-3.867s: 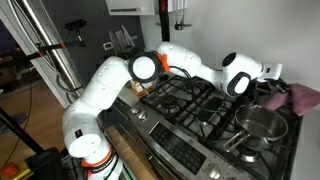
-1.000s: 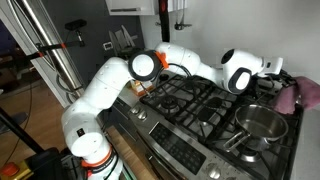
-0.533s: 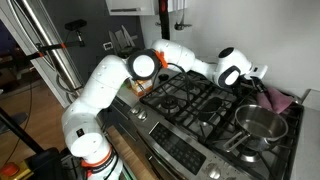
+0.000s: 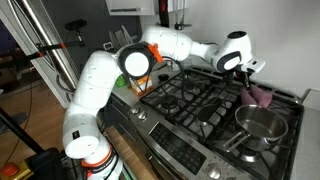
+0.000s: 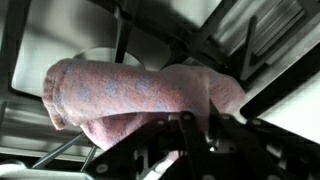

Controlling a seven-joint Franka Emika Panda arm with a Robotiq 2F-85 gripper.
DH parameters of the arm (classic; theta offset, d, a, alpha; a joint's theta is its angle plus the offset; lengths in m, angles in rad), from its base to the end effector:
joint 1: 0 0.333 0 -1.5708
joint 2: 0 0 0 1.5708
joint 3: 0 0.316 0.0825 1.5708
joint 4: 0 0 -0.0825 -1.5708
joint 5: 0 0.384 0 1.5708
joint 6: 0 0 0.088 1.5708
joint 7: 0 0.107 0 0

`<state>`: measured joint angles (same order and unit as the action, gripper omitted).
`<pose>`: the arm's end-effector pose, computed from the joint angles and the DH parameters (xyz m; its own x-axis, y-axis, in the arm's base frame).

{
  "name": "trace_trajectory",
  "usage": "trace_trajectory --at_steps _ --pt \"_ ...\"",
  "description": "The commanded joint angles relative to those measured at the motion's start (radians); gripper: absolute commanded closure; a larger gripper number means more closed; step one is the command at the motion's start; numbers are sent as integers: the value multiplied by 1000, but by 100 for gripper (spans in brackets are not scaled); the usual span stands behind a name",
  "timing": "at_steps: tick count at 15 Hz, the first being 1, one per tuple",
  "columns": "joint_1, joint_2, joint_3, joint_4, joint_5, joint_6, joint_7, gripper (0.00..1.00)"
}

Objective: Slide the pot from the rear right stove plate onto the front right stove plate, pick up the pink towel and use it to wipe the rear right stove plate before putting it down on the middle stove plate

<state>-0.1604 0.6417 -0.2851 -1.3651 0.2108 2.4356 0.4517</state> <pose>0.7087 -0.2787 0.4026 0.5143 -0.7666 0.3845 -0.7585 -0.6158 -0.2132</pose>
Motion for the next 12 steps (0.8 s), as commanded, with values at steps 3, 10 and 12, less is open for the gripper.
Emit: trace_trajectory --at_steps 3,10,12 --pt "-89 -116 119 -6 89 -349 -65 96" --pt "-102 -192 148 -23 171 -681 -113 96" --pt "-81 -199 127 -37 131 -624 -99 59"
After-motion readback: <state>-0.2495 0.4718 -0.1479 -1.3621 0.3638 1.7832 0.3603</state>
